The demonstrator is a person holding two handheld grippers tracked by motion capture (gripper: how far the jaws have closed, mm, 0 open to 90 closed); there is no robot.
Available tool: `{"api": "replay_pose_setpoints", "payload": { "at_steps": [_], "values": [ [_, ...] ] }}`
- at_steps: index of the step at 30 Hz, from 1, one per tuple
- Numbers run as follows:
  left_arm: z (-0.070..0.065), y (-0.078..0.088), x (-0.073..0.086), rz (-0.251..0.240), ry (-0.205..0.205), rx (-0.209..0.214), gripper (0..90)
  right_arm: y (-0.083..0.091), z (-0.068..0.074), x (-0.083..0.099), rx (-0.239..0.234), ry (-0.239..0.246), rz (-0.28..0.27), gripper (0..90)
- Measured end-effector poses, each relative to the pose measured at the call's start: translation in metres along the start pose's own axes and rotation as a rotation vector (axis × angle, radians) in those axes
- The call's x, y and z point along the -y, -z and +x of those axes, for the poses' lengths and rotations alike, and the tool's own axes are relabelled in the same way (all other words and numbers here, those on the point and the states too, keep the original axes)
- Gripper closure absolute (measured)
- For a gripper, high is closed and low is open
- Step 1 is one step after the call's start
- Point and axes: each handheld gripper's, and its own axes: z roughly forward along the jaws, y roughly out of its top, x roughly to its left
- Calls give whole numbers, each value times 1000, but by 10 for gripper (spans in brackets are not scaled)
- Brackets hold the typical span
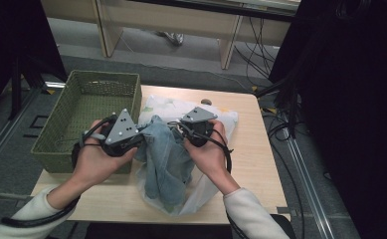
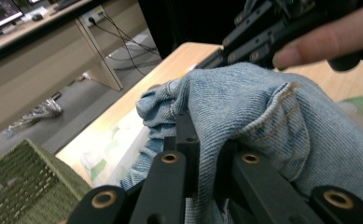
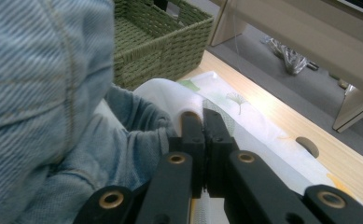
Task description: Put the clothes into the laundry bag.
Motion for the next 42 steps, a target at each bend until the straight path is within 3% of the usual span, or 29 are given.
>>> {"api": "replay_pose_setpoints", "payload": {
  "at_steps": [2,3,7,11,13,15,16,18,19,22,25,29,30,31,33,34,42],
  "values": [
    [4,1,-4,-13,3,-17,853,1,1,1,1,-27,4,900],
    [7,3,-7,-25,11,-26,853,0,-1,1,0,-5,-4,900],
    [19,10,-15,-63,25,-69,853,2,-2,0,0,-16,-9,900],
    [22,12,-19,-86,19,-70,853,2,-4,0,5,-13,-7,900],
    [19,9,-19,-99,-7,-35,853,0,-4,1,-3,-34,3,900],
    [13,2,-17,-103,-38,29,853,-1,-5,3,1,-50,13,900],
    [9,-2,-15,-91,-40,69,853,-2,-6,3,-2,-42,9,900],
    [-1,-13,-9,-60,-59,134,853,-2,-5,4,0,-72,16,900],
    [-7,-19,-7,-46,-63,159,853,-3,-7,4,-5,-55,9,900],
    [-21,-36,1,-9,-65,216,852,-3,-8,5,-5,-66,10,900],
    [-29,-51,8,10,-34,264,853,-2,-8,5,-4,-68,6,900],
    [-33,-66,14,29,-3,267,853,-1,-8,4,-11,-55,0,900],
    [-34,-70,15,35,-1,266,853,0,-7,4,-6,-73,7,900],
    [-35,-73,17,41,1,260,853,-1,-8,4,-7,-50,1,900],
    [-36,-79,19,58,-16,234,852,-1,-8,4,-9,-56,1,900],
    [-37,-84,22,80,-40,211,852,0,-8,4,-9,-60,4,900],
    [-34,-110,42,187,-12,180,852,-2,-6,6,-14,-50,15,900]
  ]
}}
